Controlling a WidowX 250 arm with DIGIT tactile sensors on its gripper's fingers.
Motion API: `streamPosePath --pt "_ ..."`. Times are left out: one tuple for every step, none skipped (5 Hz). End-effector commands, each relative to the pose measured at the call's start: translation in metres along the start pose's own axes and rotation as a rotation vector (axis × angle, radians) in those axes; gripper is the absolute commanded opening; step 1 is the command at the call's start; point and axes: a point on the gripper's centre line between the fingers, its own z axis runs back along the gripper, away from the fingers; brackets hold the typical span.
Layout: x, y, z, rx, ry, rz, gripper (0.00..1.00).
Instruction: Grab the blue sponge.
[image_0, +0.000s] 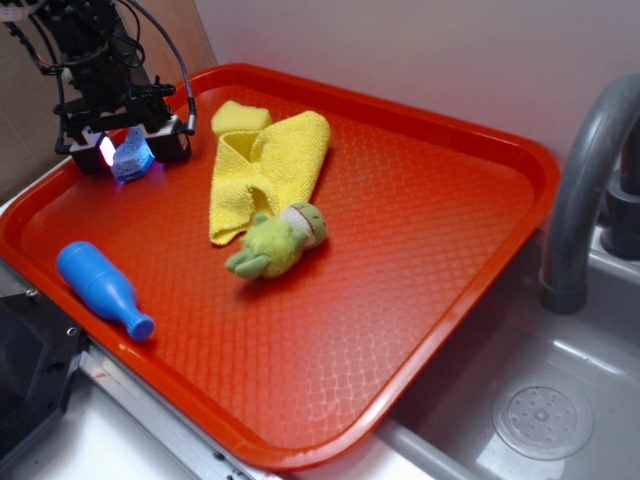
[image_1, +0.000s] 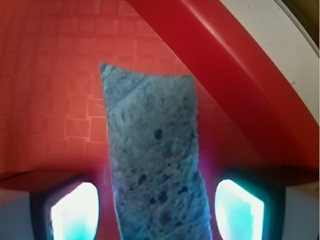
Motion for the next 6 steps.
streamPosePath --pt "0.011 0.010 0.011 -0.009 -0.060 -0.007 0.00" --pt "0.012 0.010 0.011 -0.008 -0.063 -0.008 0.00" --pt "0.012 0.008 0.014 -0.012 -0.072 -0.021 0.00" --pt "0.011 0.004 0.025 -0.011 -0.075 -0.074 0.00" --pt "0.002 -0.007 0.065 -0.104 -0.095 -0.200 0.00" --pt "-0.010 -0.021 0.103 -0.126 -0.119 -0.237 0.00"
